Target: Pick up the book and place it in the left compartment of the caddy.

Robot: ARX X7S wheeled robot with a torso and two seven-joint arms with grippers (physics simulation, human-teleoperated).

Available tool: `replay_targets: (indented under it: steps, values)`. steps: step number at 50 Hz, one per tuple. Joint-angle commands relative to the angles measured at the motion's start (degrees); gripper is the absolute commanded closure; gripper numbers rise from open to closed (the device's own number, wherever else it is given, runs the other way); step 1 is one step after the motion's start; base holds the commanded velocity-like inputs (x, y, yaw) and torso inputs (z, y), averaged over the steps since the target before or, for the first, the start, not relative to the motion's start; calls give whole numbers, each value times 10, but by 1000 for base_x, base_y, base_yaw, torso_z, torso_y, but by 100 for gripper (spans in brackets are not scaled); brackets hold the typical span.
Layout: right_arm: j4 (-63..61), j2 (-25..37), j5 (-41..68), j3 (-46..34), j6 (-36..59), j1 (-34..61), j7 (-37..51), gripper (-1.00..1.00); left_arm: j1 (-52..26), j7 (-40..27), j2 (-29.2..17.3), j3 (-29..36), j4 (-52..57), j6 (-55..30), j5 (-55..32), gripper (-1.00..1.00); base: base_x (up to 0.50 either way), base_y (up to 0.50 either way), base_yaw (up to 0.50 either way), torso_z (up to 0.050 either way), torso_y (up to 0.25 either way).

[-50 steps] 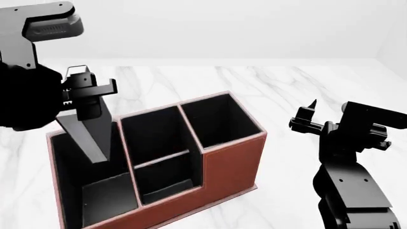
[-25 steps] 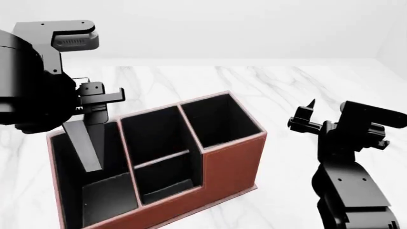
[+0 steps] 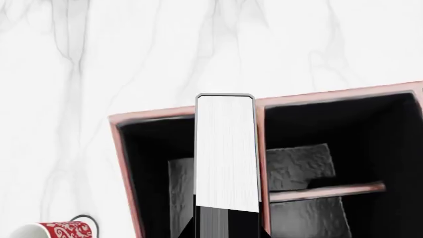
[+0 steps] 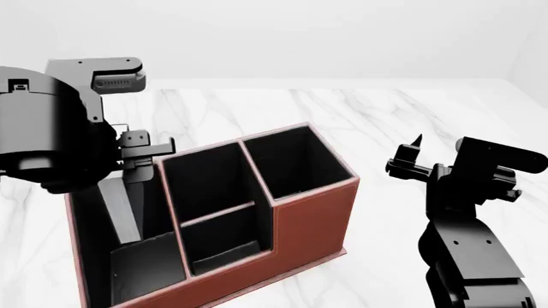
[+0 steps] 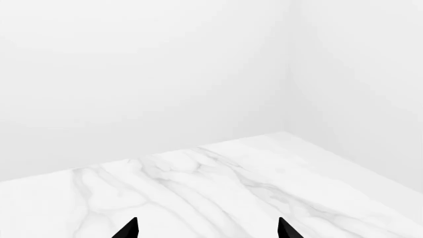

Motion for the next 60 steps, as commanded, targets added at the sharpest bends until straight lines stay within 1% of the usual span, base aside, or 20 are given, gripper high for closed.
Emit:
replay_targets:
  steps: [1,20,37,42,52,60]
  values:
    - [2,1,2,-2,-1,0,0,-100,8,19,-1,9,-4,15,19,100,0,0,0,0,0]
    - [7,2,6,-3,-6,-1,2,-100,57,54,-5,29,-4,31,45,100,0,0,0,0,1]
    - [7,6,9,-1,-8,-3,3,-100,108,77,-4,51,0,60,96,100,0,0,0,1,1]
    - [4,8,12,0,-1,0,5,-100,133,92,-8,58,1,79,122,100,0,0,0,0,0]
    - [-3,9,15,-2,4,2,7,-100,165,110,-12,65,-2,103,141,100,0,0,0,0,2]
    - [-4,11,16,-1,5,1,9,-100,208,131,-13,75,-2,140,172,100,0,0,0,1,0]
